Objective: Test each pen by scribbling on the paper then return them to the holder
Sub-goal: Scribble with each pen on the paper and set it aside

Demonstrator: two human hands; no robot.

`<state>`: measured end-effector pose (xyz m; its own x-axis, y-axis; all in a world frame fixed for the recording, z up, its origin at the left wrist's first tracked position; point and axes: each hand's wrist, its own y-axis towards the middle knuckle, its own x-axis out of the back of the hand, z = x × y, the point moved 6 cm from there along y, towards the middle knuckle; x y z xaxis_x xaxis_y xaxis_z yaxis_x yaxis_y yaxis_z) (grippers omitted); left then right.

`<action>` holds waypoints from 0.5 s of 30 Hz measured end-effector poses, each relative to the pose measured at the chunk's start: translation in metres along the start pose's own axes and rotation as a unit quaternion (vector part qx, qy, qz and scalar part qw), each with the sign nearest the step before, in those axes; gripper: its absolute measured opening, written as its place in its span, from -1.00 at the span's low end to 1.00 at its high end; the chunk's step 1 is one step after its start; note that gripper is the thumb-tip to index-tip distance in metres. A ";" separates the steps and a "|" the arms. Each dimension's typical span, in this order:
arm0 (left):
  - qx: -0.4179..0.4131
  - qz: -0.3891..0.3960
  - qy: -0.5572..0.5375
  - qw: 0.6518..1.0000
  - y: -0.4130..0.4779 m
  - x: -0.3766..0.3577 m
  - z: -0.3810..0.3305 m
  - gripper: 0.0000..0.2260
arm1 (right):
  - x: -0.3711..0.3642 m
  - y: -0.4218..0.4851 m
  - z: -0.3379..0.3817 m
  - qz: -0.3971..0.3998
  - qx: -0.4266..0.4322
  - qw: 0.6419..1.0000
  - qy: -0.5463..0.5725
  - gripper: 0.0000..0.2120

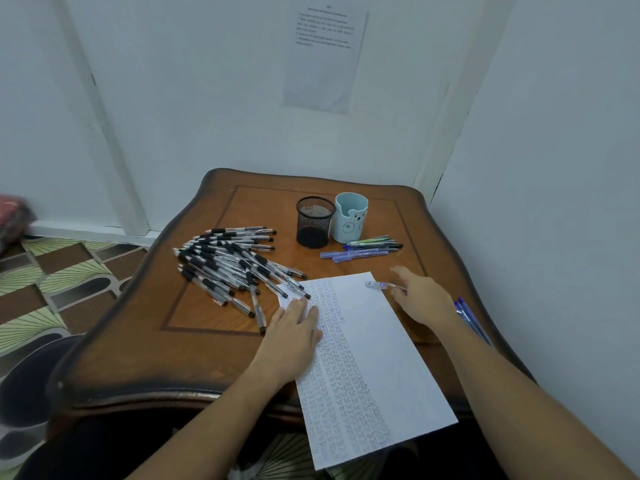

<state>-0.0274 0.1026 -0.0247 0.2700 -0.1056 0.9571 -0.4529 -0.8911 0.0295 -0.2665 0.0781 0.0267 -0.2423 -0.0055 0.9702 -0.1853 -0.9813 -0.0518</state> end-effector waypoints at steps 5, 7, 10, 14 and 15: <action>-0.002 -0.026 -0.025 0.999 -0.003 -0.003 0.004 -0.54 | 0.011 -0.002 -0.004 -0.022 -0.009 0.974 0.226 -0.69; 0.000 -0.025 -0.042 0.999 -0.005 -0.002 0.005 -0.51 | 0.011 -0.007 0.000 -0.001 -0.009 0.938 0.346 -0.85; 0.001 -0.005 -0.022 1.000 -0.005 -0.002 0.003 -0.39 | 0.004 -0.016 0.011 0.033 -0.015 0.850 0.525 -0.79; 0.000 0.006 -0.013 1.000 -0.006 -0.002 0.003 -0.29 | -0.014 -0.025 0.025 0.064 -0.050 0.723 0.686 -0.79; 0.001 0.007 -0.016 1.000 -0.006 -0.002 0.004 -0.27 | -0.018 -0.027 0.027 0.063 -0.049 0.704 0.706 -0.83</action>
<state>-0.0224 0.1064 -0.0281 0.2898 -0.1320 0.9480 -0.4556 -0.8900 0.0153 -0.2312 0.0991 0.0173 -0.9548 0.1733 -0.2413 -0.1258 -0.9716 -0.2002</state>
